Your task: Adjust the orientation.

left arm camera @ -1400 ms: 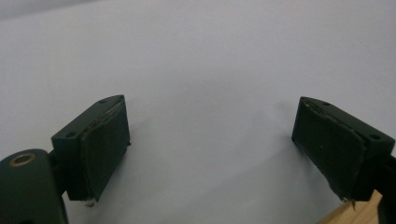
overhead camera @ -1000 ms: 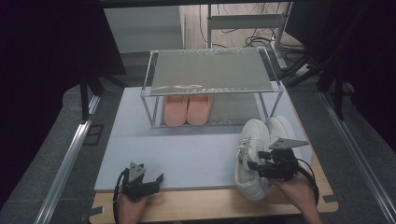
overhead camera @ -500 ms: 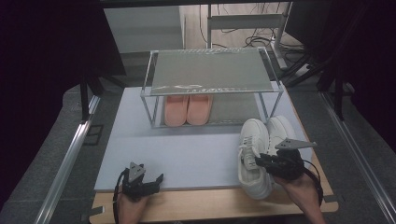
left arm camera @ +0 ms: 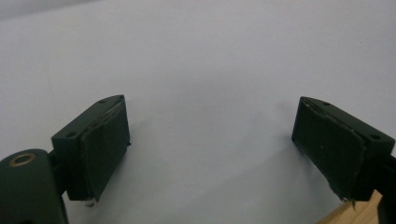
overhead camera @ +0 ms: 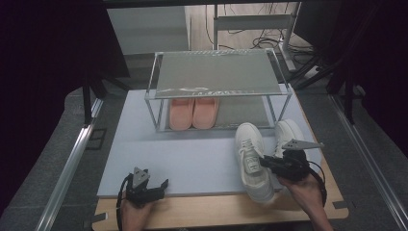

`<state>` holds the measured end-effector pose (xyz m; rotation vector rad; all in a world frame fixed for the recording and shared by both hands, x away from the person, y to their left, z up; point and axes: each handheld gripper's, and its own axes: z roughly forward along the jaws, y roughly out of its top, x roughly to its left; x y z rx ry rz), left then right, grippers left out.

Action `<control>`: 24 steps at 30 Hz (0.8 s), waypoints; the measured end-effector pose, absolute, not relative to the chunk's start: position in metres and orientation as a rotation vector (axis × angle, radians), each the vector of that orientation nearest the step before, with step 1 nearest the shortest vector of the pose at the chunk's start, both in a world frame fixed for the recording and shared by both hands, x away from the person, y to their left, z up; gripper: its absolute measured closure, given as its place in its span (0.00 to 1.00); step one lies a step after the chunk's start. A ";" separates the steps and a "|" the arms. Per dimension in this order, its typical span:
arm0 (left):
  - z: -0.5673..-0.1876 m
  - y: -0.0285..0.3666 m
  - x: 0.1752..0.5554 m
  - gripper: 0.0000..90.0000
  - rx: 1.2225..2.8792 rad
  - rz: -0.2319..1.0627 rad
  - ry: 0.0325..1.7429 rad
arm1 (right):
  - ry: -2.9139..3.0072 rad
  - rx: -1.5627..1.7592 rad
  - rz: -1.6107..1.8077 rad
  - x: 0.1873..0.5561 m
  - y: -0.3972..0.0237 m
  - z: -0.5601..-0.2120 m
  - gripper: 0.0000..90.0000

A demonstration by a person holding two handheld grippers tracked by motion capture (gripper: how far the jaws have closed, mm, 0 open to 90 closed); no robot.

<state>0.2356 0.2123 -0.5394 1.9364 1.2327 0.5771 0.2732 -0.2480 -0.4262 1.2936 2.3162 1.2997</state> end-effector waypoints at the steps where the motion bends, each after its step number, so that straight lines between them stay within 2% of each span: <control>1: -0.539 0.212 0.236 0.12 1.936 0.577 1.233 | 2.317 1.288 1.299 0.274 -0.246 -0.427 0.90; 18: -0.539 0.212 0.236 0.12 1.939 0.577 1.232 | 2.399 1.230 1.335 0.290 -0.208 -0.437 0.90; 24: -0.539 0.212 0.236 0.12 1.939 0.577 1.232 | 2.379 1.265 1.281 0.291 -0.212 -0.445 0.89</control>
